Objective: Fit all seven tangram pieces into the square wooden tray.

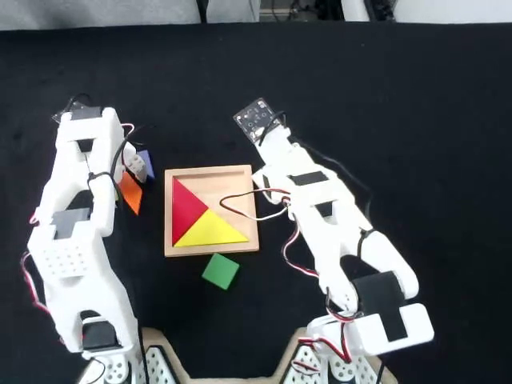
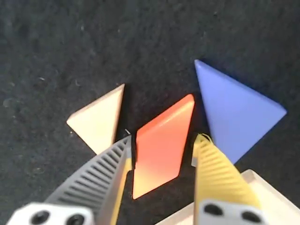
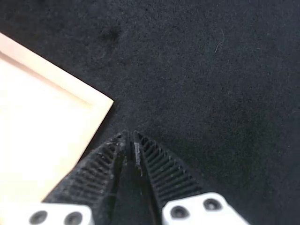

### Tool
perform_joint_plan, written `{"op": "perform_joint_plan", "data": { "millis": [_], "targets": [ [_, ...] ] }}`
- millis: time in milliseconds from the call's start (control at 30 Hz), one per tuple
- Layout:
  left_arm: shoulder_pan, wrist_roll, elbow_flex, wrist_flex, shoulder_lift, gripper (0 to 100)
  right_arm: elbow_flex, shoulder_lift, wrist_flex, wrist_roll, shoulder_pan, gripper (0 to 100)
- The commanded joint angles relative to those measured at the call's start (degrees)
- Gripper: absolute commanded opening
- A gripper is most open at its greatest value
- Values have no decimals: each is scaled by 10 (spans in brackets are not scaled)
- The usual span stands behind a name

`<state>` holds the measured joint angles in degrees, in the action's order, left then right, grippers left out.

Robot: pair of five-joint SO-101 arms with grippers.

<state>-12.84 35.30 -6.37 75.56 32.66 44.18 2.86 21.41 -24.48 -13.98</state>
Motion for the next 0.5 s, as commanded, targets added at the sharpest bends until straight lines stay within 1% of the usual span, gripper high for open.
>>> {"op": "perform_joint_plan", "data": {
  "millis": [0, 233, 333, 400, 467],
  "targets": [
    [17, -3, -19, -12, 5, 223, -1, 28, -6, -4, 7, 11],
    [43, -3, -22, -19, 5, 223, -1, 28, -7, -4, 7, 11],
    [37, -3, -22, 4, -5, 223, -1, 28, -8, -4, 7, 11],
    [23, 0, -23, 30, -40, 223, -1, 28, -8, -4, 7, 11],
    [10, 3, -2, 36, -83, 223, -1, 28, -8, -4, 7, 11]
  ]
}}
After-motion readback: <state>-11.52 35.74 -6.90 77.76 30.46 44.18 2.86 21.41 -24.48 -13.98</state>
